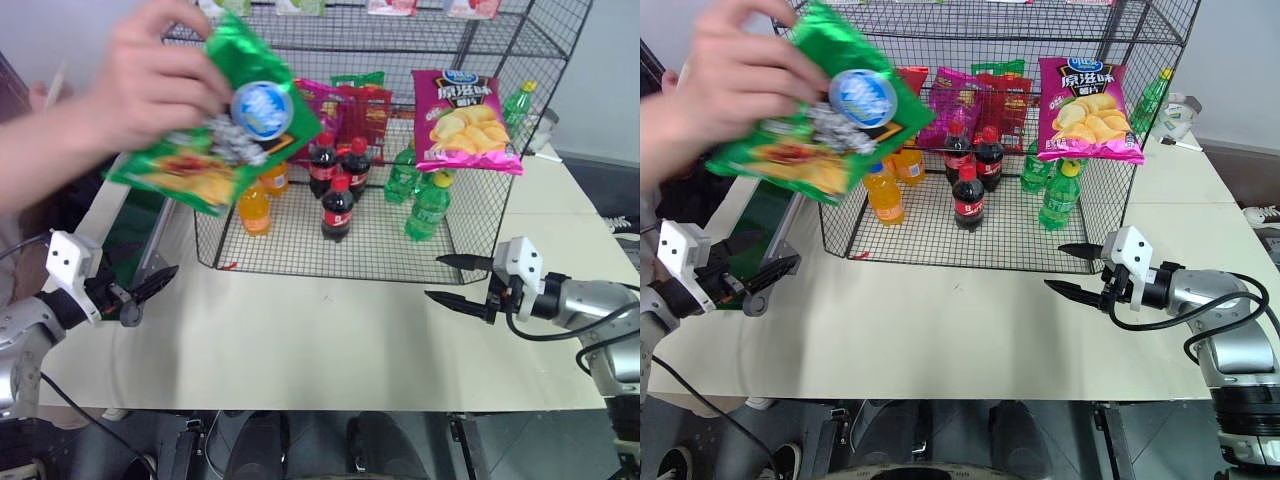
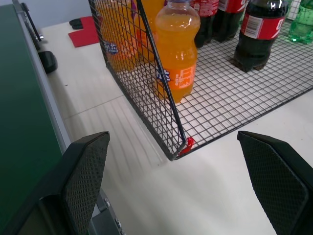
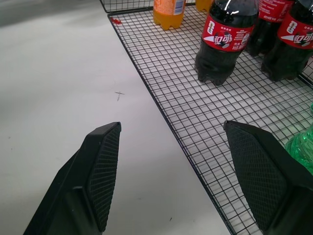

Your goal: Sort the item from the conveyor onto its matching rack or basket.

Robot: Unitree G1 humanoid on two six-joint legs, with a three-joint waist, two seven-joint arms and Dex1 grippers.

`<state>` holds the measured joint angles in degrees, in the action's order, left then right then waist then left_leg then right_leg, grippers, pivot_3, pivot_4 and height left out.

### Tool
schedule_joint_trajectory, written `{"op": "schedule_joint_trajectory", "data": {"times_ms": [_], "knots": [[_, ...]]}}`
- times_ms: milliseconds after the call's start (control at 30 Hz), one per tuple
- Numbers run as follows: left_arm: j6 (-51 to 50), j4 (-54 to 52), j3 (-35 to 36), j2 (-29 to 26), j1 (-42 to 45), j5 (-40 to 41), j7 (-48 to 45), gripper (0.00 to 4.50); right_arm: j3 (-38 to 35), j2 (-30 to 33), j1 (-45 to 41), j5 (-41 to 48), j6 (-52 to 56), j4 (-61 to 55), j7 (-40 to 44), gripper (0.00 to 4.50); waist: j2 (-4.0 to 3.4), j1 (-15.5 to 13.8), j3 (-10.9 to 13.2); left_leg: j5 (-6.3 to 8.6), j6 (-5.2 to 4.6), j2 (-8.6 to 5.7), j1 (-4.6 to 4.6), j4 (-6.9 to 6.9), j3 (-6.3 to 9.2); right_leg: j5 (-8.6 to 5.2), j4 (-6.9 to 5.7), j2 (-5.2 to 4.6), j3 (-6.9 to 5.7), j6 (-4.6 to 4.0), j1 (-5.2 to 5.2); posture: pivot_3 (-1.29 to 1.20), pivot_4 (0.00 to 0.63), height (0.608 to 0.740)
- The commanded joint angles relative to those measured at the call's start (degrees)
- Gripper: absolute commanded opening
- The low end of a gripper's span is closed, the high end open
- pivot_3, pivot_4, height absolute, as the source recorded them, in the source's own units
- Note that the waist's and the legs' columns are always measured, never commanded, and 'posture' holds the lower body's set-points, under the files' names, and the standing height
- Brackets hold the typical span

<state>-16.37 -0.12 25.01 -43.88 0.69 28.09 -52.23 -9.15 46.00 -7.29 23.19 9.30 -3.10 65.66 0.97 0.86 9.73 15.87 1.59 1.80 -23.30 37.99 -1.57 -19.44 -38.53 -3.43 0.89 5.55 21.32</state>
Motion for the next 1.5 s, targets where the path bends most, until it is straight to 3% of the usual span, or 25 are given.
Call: {"op": "schedule_joint_trajectory", "data": {"times_ms": [33,767,1167,1500], "knots": [[1.4,-0.6,1.0,-0.1,0.1,0.1,0.0,4.5,-0.2,0.1,-0.8,0.0,-1.1,-0.6,0.1,3.49,0.0,0.0,0.0,0.0,0.0,0.0,0.0,0.0,0.0,0.0,0.0,0.0,0.0,0.0,0.0,0.0,0.15,0.739],[1.6,1.3,1.6,1.0,1.2,-0.3,3.4,4.5,1.3,0.2,-2.4,-0.2,-0.8,-0.4,0.5,3.49,0.0,-0.1,0.0,0.0,0.0,0.0,0.01,0.05,0.0,0.0,-0.05,0.0,0.0,0.0,-0.01,0.0,0.15,0.739],[-7.1,0.3,4.6,1.3,3.1,4.8,7.9,4.5,1.4,0.1,-2.0,-0.1,-0.6,-0.8,0.4,3.49,0.01,0.0,0.0,0.0,0.0,0.0,0.01,0.07,0.0,0.0,-0.14,0.01,0.01,0.0,0.03,0.0,0.15,0.739],[-13.0,-2.8,4.9,0.2,0.8,7.3,6.4,4.5,1.6,0.2,-2.3,-0.1,-0.6,-0.4,1.0,3.49,0.01,0.0,0.0,0.0,0.0,0.0,0.01,0.07,0.0,0.0,-0.15,0.01,0.01,0.0,0.03,0.0,0.15,0.739]]}}
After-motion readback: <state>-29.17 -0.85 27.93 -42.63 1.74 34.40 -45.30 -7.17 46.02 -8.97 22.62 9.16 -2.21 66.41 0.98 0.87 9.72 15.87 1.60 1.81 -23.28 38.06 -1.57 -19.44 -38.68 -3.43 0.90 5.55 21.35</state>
